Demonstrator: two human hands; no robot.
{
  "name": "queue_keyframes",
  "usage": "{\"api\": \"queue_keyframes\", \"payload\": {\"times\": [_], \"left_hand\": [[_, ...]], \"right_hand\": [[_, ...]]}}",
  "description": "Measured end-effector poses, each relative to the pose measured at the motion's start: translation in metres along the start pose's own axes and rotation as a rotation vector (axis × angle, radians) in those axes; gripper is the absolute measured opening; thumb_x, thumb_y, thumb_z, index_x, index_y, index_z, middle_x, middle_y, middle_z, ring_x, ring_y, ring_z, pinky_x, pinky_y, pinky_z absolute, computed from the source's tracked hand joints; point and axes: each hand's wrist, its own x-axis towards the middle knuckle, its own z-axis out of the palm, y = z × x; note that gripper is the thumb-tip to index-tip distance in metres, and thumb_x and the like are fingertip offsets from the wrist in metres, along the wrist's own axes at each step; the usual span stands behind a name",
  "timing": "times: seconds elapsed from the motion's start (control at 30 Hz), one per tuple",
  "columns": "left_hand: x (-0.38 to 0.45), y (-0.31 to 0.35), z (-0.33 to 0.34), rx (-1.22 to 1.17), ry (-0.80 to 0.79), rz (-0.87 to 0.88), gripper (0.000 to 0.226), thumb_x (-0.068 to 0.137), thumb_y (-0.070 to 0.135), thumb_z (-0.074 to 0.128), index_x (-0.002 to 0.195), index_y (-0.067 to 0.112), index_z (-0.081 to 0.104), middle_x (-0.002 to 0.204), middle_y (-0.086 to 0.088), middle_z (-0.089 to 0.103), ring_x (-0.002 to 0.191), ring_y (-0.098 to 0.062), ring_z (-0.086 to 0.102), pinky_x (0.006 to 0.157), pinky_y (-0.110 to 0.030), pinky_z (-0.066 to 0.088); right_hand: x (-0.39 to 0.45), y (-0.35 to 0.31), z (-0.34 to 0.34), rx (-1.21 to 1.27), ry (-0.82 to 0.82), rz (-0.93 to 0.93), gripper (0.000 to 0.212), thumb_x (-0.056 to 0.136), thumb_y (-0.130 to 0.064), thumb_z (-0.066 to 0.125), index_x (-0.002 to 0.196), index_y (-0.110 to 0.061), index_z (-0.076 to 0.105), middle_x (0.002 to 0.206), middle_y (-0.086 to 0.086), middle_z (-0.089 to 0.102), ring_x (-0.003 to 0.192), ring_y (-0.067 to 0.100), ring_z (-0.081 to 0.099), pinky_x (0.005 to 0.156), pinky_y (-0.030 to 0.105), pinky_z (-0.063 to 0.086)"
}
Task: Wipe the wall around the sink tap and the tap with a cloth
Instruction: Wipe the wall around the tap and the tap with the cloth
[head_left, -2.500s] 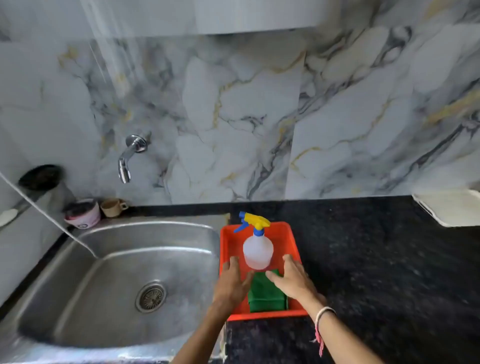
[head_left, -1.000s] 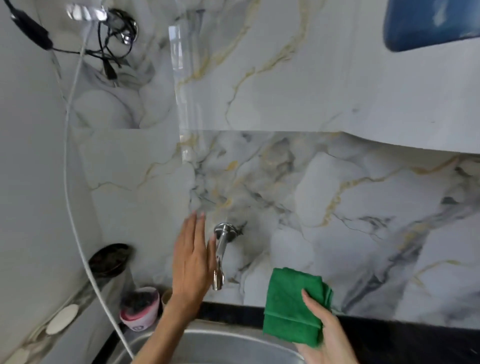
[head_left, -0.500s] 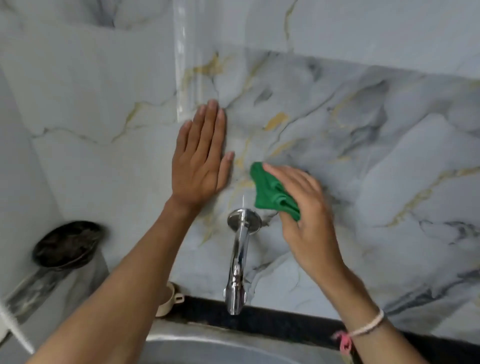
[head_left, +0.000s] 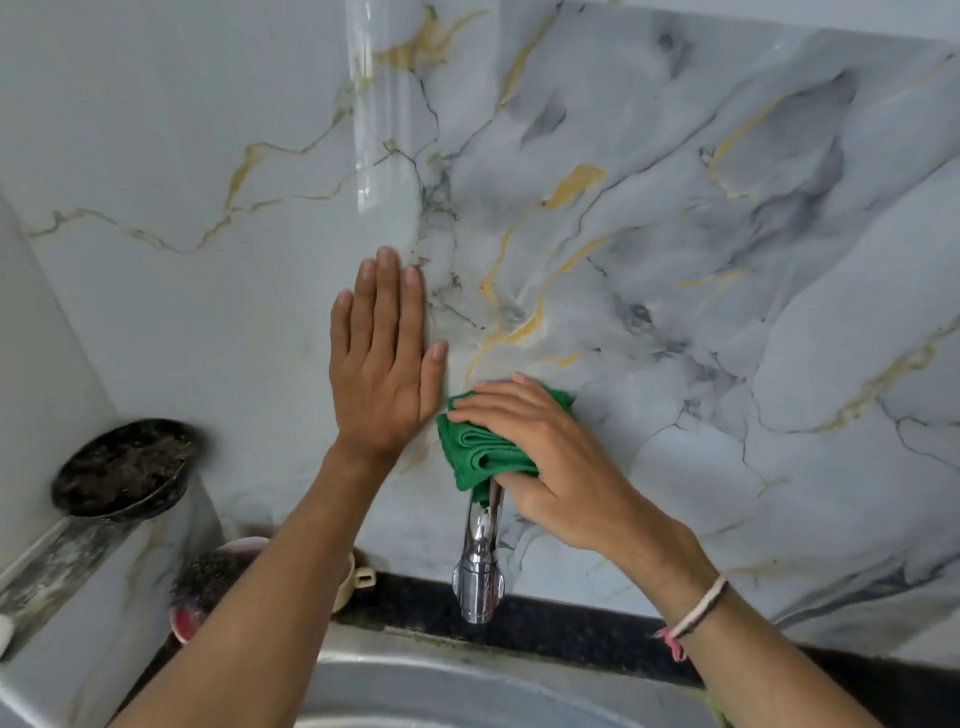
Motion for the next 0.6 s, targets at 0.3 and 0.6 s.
{"api": "queue_keyframes", "payload": {"times": [0.3, 0.6], "left_hand": [[-0.004, -0.003, 0.007, -0.008, 0.033, 0.019, 0.065, 0.106, 0.037, 0.022, 0.165, 0.009, 0.011, 0.175, -0.006, -0.003, 0.163, -0.024, 0.005, 0.136, -0.041, 0.008], [-0.005, -0.002, 0.008, -0.005, 0.038, 0.010, 0.066, 0.105, 0.036, 0.022, 0.164, 0.008, 0.012, 0.174, -0.007, 0.001, 0.163, -0.024, 0.006, 0.136, -0.040, 0.006]], "right_hand": [[-0.037, -0.030, 0.062, 0.838, 0.734, 0.508, 0.053, 0.085, -0.004, 0.061, 0.104, -0.050, 0.076, 0.102, -0.030, 0.079, 0.101, -0.008, 0.072, 0.084, 0.004, 0.053], [-0.045, -0.027, 0.087, 1.909, 0.458, 1.125, 0.038, 0.069, -0.007, 0.070, 0.105, 0.003, 0.079, 0.098, 0.023, 0.083, 0.081, 0.036, 0.081, 0.066, 0.047, 0.068]]}}
